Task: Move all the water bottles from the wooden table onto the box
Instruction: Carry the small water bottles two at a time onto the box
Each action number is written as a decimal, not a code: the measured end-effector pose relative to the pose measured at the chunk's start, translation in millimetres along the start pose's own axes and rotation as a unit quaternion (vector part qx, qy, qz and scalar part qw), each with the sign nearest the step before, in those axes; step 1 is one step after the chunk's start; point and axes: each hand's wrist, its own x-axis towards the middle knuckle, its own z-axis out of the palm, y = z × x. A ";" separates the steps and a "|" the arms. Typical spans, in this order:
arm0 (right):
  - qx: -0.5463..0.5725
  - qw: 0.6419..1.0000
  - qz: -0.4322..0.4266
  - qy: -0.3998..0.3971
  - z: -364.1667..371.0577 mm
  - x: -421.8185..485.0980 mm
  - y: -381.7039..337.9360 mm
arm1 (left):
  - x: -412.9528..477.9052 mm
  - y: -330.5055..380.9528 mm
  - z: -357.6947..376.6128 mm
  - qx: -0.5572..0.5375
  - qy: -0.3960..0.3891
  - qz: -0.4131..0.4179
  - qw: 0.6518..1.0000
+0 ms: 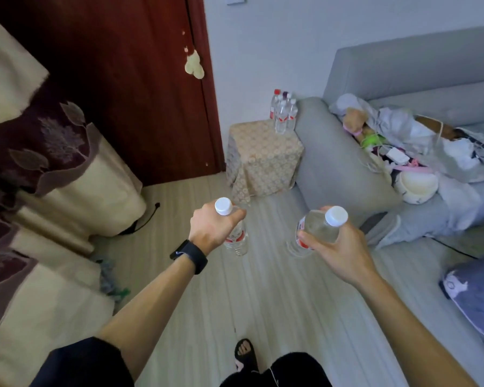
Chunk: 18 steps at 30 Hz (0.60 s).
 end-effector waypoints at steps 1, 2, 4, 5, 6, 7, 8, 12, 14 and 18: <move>0.007 1.000 0.010 0.001 -0.6 13.9 2.9 | 17.6 6.3 6.3 0.007 -0.010 0.002 1.000; 0.013 1.000 0.020 0.005 -1.6 28.8 5.5 | 34.8 12.6 13.2 0.010 -0.022 0.004 1.000; 0.018 0.999 0.039 0.002 -2.7 61.7 12.5 | 70.4 24.4 28.4 0.007 -0.039 -0.003 0.999; 0.020 0.999 0.042 -0.003 -3.0 78.1 16.8 | 87.9 29.2 36.3 0.007 -0.047 -0.006 0.999; 0.022 0.999 0.044 -0.006 -3.4 96.2 22.0 | 106.5 34.1 45.1 0.009 -0.057 -0.005 0.998; 0.023 0.999 0.045 -0.005 -3.6 116.2 29.2 | 125.9 38.7 54.9 0.013 -0.067 -0.004 0.998; 0.026 0.998 0.050 -0.005 -3.7 136.6 35.2 | 144.8 44.0 64.2 0.019 -0.075 -0.004 0.997; 0.031 0.997 0.070 -0.025 -7.1 224.6 57.8 | 219.8 71.7 97.0 0.026 -0.084 -0.015 0.996; 0.035 0.996 0.069 -0.039 -13.3 267.5 59.4 | 253.1 87.5 106.3 0.019 -0.081 -0.034 0.996; 0.032 0.995 0.061 -0.066 -26.2 352.9 50.5 | 315.7 118.0 120.3 -0.001 -0.070 -0.068 0.995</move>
